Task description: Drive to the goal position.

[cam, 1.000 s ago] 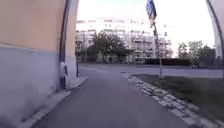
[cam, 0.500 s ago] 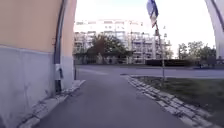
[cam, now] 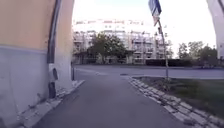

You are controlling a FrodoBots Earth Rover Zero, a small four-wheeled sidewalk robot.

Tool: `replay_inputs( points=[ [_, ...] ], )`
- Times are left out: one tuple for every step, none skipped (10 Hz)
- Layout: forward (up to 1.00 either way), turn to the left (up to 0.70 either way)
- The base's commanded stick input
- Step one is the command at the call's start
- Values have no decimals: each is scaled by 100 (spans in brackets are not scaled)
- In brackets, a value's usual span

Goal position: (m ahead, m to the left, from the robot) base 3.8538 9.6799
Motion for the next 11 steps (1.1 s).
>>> replay_inputs(
  points=[
    [50,0],
    [50,0],
    [50,0],
    [50,0],
    [50,0],
    [50,0],
    [50,0],
    [50,0],
    [50,0],
    [50,0],
    [50,0]
  ],
)
